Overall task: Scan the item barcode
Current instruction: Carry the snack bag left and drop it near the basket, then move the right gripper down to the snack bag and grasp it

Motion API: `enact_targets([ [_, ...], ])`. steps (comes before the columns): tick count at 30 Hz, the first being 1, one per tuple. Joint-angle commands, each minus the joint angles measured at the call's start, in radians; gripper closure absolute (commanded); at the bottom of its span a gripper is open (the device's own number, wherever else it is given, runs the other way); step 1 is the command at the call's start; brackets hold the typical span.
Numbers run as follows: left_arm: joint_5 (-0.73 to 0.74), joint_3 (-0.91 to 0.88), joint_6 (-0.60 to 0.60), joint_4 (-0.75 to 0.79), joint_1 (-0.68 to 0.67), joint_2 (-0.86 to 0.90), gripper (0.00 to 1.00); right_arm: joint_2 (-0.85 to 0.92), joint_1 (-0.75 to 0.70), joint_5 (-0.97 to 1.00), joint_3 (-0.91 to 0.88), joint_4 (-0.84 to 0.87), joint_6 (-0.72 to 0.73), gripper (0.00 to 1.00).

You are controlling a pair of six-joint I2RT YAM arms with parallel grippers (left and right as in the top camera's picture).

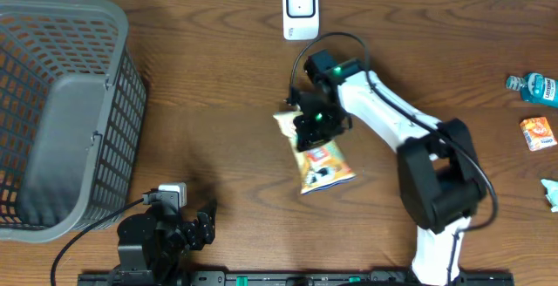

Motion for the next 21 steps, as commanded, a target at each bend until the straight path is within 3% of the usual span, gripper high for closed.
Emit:
enact_targets([
  [1,0.012,0.003,-0.006,-0.016,0.002,-0.005,0.2,-0.107,-0.056,-0.481,0.003,0.002,-0.129,0.99],
  [9,0.012,0.003,-0.006,-0.016,0.002,-0.005,0.19,-0.078,-0.122,-0.74,-0.06,0.019,-0.286,0.99],
  [17,0.012,0.003,-0.005,-0.016,0.002,-0.005,0.2,-0.01,-0.133,-0.365,-0.148,0.094,-0.083,0.98],
  [19,0.012,0.003,-0.006,-0.016,0.002,-0.005,0.2,-0.018,-0.116,-0.374,-0.14,0.114,-0.085,0.91],
  [20,0.012,0.003,-0.006,-0.016,0.002,-0.005,0.2,-0.021,-0.105,-0.374,-0.136,0.135,-0.085,0.78],
  [21,0.012,0.003,-0.006,-0.016,0.002,-0.005,0.2,-0.022,-0.093,-0.374,-0.134,0.163,-0.085,0.56],
])
